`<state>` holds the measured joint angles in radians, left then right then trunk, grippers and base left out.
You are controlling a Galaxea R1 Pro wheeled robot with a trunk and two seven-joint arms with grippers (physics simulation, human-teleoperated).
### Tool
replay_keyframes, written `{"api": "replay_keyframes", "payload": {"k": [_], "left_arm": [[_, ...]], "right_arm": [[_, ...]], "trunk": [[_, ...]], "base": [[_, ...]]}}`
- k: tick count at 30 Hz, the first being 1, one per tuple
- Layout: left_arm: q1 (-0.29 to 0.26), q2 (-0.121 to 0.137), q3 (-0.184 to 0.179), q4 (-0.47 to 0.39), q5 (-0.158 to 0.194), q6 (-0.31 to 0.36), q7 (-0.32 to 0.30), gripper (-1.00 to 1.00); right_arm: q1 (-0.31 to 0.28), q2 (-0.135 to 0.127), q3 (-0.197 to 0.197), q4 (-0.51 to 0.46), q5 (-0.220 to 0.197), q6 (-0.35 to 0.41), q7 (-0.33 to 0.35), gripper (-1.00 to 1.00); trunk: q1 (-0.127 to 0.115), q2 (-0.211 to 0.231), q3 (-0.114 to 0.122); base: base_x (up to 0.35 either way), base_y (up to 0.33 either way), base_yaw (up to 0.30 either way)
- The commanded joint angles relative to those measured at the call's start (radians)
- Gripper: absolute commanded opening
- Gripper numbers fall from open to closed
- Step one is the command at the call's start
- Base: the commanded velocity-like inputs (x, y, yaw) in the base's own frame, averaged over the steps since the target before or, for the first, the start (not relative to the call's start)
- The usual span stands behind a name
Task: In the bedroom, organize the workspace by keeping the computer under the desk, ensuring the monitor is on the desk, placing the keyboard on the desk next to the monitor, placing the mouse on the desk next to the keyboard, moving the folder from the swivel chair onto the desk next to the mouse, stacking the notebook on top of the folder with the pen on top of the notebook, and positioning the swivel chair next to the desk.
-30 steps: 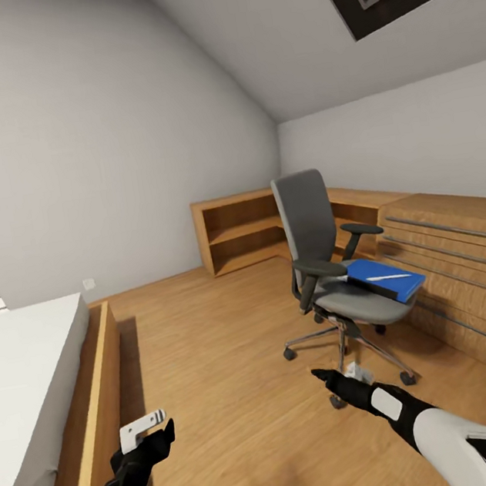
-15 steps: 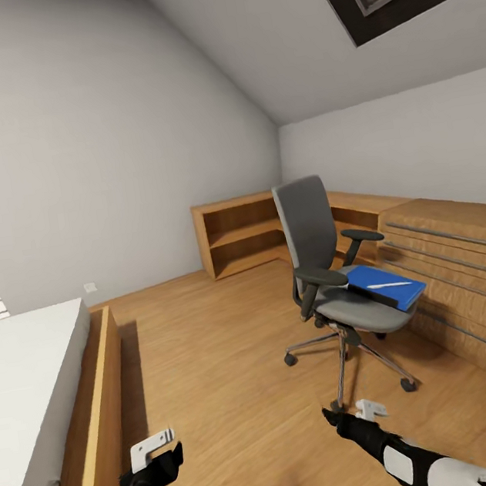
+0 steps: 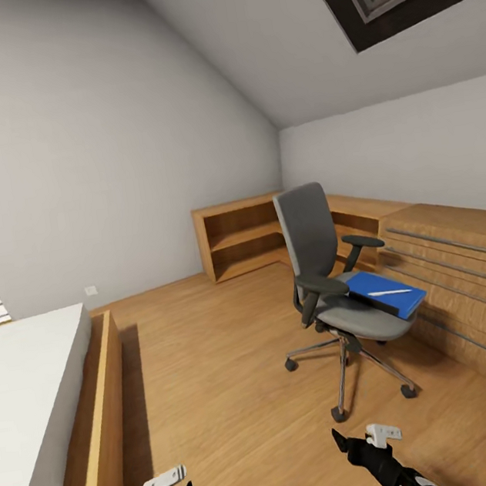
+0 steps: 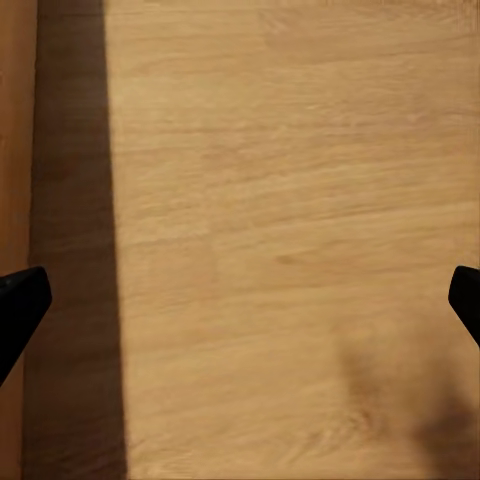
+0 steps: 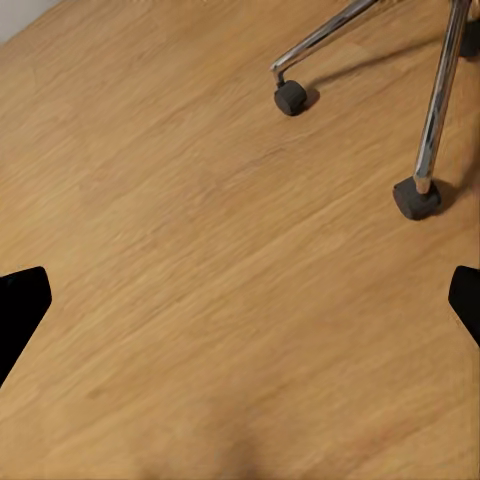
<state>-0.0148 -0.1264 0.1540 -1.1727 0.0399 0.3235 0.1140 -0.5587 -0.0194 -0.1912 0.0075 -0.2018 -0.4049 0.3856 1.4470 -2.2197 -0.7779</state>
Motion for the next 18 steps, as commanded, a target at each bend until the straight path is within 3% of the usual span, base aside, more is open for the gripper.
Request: {"api": "replay_keyframes", "payload": {"k": [1,4,5,10,18], "left_arm": [[0.000,-0.001,-0.006,0.013,-0.004,-0.015,0.003,1.00],[0.001,-0.002,-0.042,0.066,-0.025,-0.048,0.007,1.00],[0.001,-0.001,-0.053,0.095,-0.028,-0.053,0.008,1.00],[0.000,-0.001,-0.056,0.102,-0.029,-0.054,0.009,1.00],[0.000,-0.001,-0.058,0.142,-0.029,-0.074,0.010,1.00]], "right_arm": [[0.001,0.000,-0.005,0.002,-0.009,-0.004,0.010,1.00],[0.008,-0.001,-0.005,0.002,-0.010,-0.021,0.003,1.00],[0.009,0.001,-0.005,0.002,-0.011,-0.031,-0.040,1.00],[0.011,0.002,-0.005,0.003,-0.010,-0.040,-0.069,1.00],[0.018,0.004,-0.005,0.009,-0.010,-0.127,-0.077,1.00]], "trunk": [[-0.004,0.007,0.002],[-0.016,0.028,0.012],[-0.019,0.035,0.015],[-0.039,0.070,0.030],[-0.069,0.126,0.055]], "base": [[0.000,0.000,0.000],[0.000,0.000,0.000],[-0.112,0.000,-0.045],[-0.118,0.000,-0.192],[-0.144,0.000,-0.254]]}}
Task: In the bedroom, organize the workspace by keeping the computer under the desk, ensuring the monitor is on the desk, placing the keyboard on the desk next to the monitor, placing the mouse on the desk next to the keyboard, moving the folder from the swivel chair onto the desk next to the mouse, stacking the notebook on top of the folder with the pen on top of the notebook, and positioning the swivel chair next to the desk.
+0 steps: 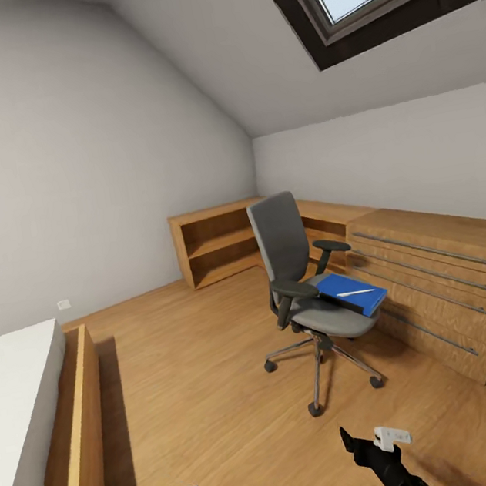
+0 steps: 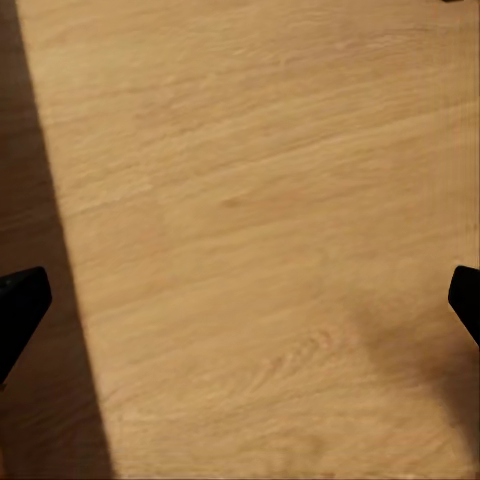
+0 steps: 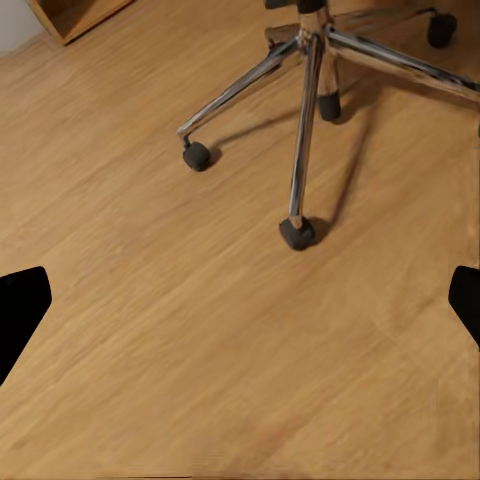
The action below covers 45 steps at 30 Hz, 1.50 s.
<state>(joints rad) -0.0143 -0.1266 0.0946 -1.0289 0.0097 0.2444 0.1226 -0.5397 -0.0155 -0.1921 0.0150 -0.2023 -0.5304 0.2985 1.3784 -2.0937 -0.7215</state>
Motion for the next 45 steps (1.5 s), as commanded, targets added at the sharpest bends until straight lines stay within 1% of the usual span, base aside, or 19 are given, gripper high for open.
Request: {"api": "replay_keyframes", "payload": {"k": [1,6,14,19,23,25,26,29,31,34,35,36,37,40,45], "left_arm": [[0.000,-0.001,0.001,0.005,0.001,0.000,0.002,1.00],[-0.001,0.000,0.001,0.010,0.002,-0.005,0.002,1.00],[0.000,-0.001,0.000,0.022,0.003,-0.007,0.003,1.00],[0.000,0.000,0.000,0.076,0.001,-0.009,0.003,1.00],[0.000,0.000,0.000,0.109,0.001,-0.037,0.003,1.00],[0.001,0.001,-0.001,0.141,0.000,-0.047,0.003,1.00],[-0.001,0.002,0.000,0.211,-0.001,-0.054,0.002,1.00],[-0.018,0.003,0.000,0.291,0.000,-0.065,0.001,1.00],[-0.024,0.003,0.000,0.313,0.000,-0.073,0.001,1.00],[-0.032,0.002,0.000,0.371,0.001,-0.102,-0.003,1.00],[-0.041,0.002,0.001,0.407,0.001,-0.128,-0.005,1.00],[-0.110,0.010,0.001,0.551,0.003,-0.239,-0.008,1.00],[-0.128,0.017,0.002,0.582,0.004,-0.256,-0.009,1.00],[-0.160,0.028,0.002,0.628,0.006,-0.284,-0.010,1.00],[-0.164,0.029,0.004,0.633,0.010,-0.301,-0.010,1.00]], "right_arm": [[0.004,0.000,-0.004,0.002,-0.009,-0.006,0.010,1.00],[0.009,0.000,-0.004,0.002,-0.009,-0.010,0.010,1.00],[0.010,0.001,-0.004,0.003,-0.009,-0.011,0.010,1.00],[0.012,0.002,-0.004,0.003,-0.009,-0.011,0.010,1.00],[0.012,0.002,-0.004,0.004,-0.009,-0.011,0.009,1.00],[0.012,0.002,-0.004,0.004,-0.009,-0.011,0.003,1.00],[0.012,0.002,-0.003,0.004,-0.009,-0.012,-0.011,1.00],[0.012,0.003,-0.003,0.004,-0.009,-0.016,-0.024,1.00],[0.012,0.003,-0.003,0.004,-0.008,-0.017,-0.026,1.00],[0.012,0.009,-0.003,0.004,-0.008,-0.018,-0.029,1.00],[0.012,0.017,-0.003,0.004,-0.008,-0.019,-0.030,1.00],[0.013,0.034,-0.003,0.004,-0.008,-0.020,-0.058,1.00],[0.013,0.036,-0.003,0.003,-0.008,-0.020,-0.068,1.00],[0.013,0.040,-0.004,0.003,-0.008,-0.023,-0.084,1.00],[0.014,0.040,-0.003,0.003,-0.007,-0.024,-0.086,1.00]], "trunk": [[-0.005,0.007,0.002],[-0.024,0.042,0.018],[-0.054,0.098,0.043],[-0.074,0.133,0.059],[-0.089,0.161,0.071],[-0.097,0.175,0.077],[-0.100,0.182,0.080],[-0.112,0.203,0.090],[-0.120,0.217,0.096],[-0.131,0.238,0.106],[-0.135,0.245,0.109],[-0.139,0.252,0.112],[-0.143,0.259,0.115],[-0.154,0.280,0.124],[-0.173,0.315,0.140]], "base": [[-0.277,0.015,-0.259],[-0.207,0.024,-0.260],[-0.021,0.003,-0.267],[-0.002,0.000,-0.270],[0.000,0.000,-0.271],[0.000,0.000,-0.271],[0.000,0.000,-0.271],[0.000,0.000,-0.271],[0.000,0.000,-0.271],[0.000,0.000,-0.271],[0.000,0.000,-0.271],[0.000,0.000,-0.271],[0.000,0.000,-0.271],[0.000,0.000,-0.271],[0.000,0.000,-0.271]]}}
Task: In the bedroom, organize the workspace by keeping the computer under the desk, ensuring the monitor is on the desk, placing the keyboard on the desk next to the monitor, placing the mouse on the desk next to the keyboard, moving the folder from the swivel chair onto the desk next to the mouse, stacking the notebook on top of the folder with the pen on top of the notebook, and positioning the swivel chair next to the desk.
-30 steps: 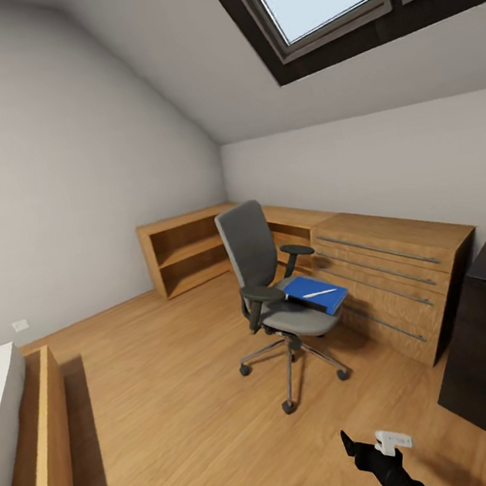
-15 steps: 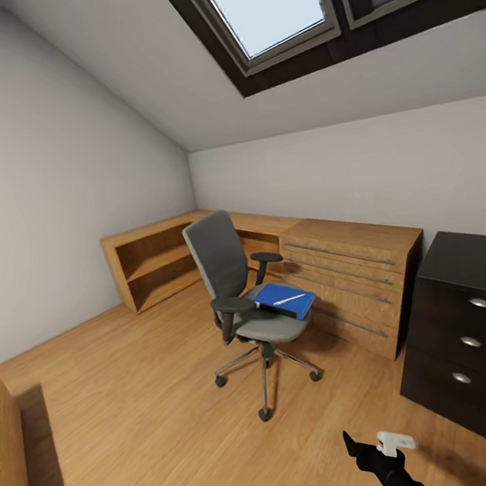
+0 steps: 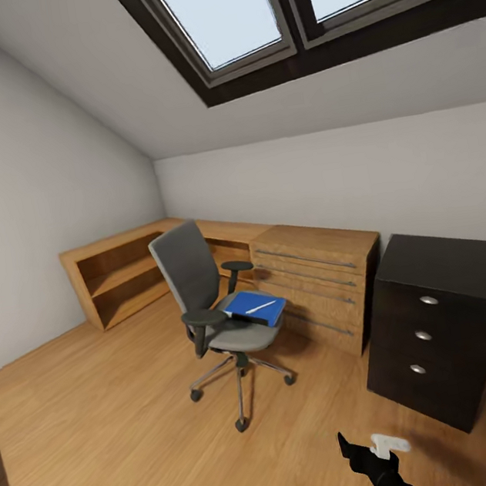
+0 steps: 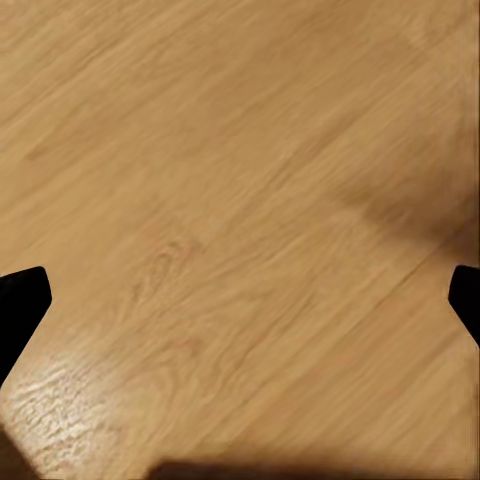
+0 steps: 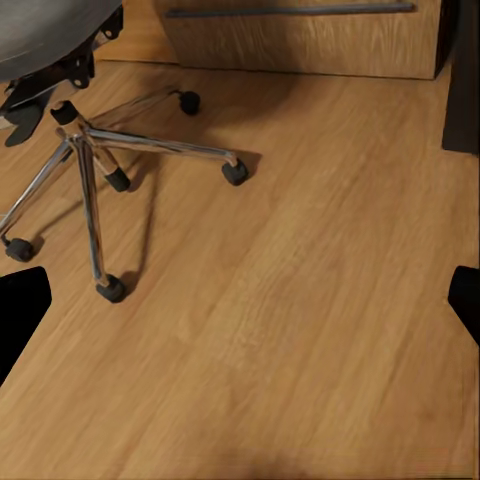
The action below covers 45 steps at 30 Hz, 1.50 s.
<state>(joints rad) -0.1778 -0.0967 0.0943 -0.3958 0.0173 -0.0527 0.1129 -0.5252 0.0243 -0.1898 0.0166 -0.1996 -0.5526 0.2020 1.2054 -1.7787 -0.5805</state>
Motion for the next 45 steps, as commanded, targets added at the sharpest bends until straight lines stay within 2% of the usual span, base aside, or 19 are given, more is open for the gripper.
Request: {"api": "replay_keyframes", "payload": {"k": [1,6,11,16,19,29,37,45], "left_arm": [[-0.001,-0.001,0.005,0.000,0.004,-0.013,0.000,1.00],[-0.001,-0.001,0.012,0.001,0.028,-0.142,0.006,1.00],[-0.002,-0.002,0.013,0.002,0.055,-0.207,0.009,1.00],[-0.002,-0.003,0.012,0.002,0.060,-0.224,0.006,1.00],[-0.002,-0.002,0.011,0.005,0.061,-0.231,0.008,1.00],[-0.002,0.013,0.009,0.111,0.058,-0.238,0.008,1.00],[-0.002,0.018,0.007,0.122,0.057,-0.238,0.007,1.00],[-0.002,0.018,0.007,0.123,0.057,-0.237,0.007,1.00]], "right_arm": [[-0.001,0.000,-0.006,0.002,-0.010,-0.002,0.010,1.00],[-0.001,0.000,-0.005,0.002,-0.010,-0.003,0.010,1.00],[0.000,0.001,-0.005,0.002,-0.009,-0.031,0.009,1.00],[0.013,0.004,-0.005,0.002,-0.009,-0.082,0.008,1.00],[0.025,0.009,-0.005,0.002,-0.009,-0.120,0.008,1.00],[0.033,0.015,-0.005,0.001,-0.009,-0.167,0.009,1.00],[0.069,0.034,-0.005,0.000,0.004,-0.306,0.010,1.00],[0.076,0.038,-0.005,0.001,0.018,-0.329,0.010,1.00]], "trunk": [[-0.004,0.007,0.002],[-0.023,0.042,0.018],[-0.042,0.077,0.033],[-0.062,0.112,0.049],[-0.062,0.112,0.049],[-0.062,0.112,0.049],[-0.062,0.112,0.049],[-0.062,0.112,0.051]], "base": [[0.000,0.000,-0.271],[0.000,0.000,-0.271],[0.000,0.000,-0.271],[0.000,0.000,-0.271],[0.000,0.000,-0.271],[0.000,0.000,-0.271],[-0.077,0.000,-0.271],[-0.312,0.000,-0.271]]}}
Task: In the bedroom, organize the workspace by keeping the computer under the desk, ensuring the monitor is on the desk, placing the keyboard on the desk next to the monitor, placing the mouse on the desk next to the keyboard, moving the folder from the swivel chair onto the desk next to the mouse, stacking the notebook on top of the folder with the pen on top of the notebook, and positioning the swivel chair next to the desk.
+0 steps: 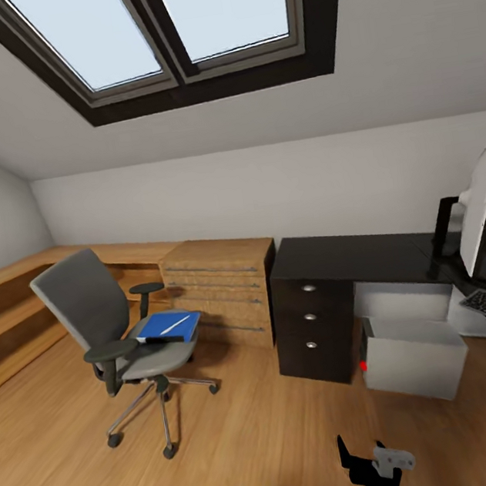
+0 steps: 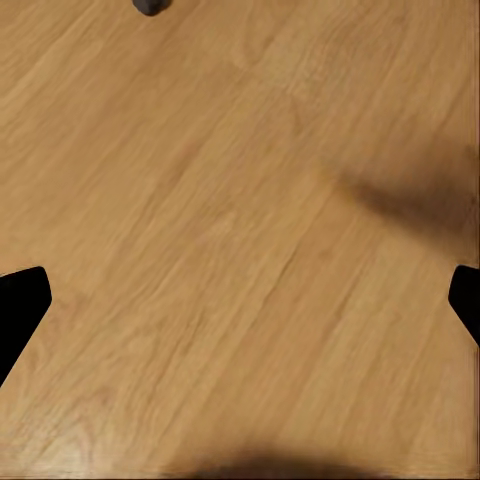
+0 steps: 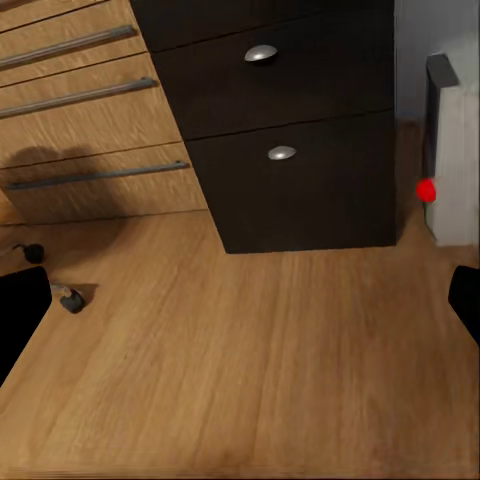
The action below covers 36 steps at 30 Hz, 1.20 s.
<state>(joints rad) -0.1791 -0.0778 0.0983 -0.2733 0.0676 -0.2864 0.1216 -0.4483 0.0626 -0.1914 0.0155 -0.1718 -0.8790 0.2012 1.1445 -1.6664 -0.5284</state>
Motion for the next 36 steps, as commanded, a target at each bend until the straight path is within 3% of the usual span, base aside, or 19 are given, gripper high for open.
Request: {"api": "replay_keyframes", "payload": {"k": [1,21,25,36], "left_arm": [[0.000,0.000,0.003,0.000,0.007,-0.004,-0.001,1.00],[0.000,0.000,0.003,0.000,0.008,-0.002,0.000,1.00],[0.000,0.001,0.003,0.000,0.008,-0.001,0.000,1.00],[0.000,0.001,0.003,0.000,0.008,-0.001,0.000,1.00]], "right_arm": [[-0.001,0.000,-0.003,0.002,-0.009,-0.002,0.010,1.00],[0.000,0.002,-0.003,0.003,-0.009,0.035,0.008,1.00],[0.000,0.006,-0.003,0.003,-0.009,0.038,-0.033,1.00],[-0.001,0.023,-0.003,0.003,-0.009,0.040,-0.075,1.00]], "trunk": [[-0.001,-0.001,-0.001],[-0.001,-0.001,-0.001],[-0.001,-0.001,-0.004],[-0.001,-0.001,-0.019]], "base": [[-0.335,0.000,-0.271],[-0.336,-0.002,-0.286],[-0.337,-0.094,-0.262],[-0.336,-0.067,-0.059]]}}
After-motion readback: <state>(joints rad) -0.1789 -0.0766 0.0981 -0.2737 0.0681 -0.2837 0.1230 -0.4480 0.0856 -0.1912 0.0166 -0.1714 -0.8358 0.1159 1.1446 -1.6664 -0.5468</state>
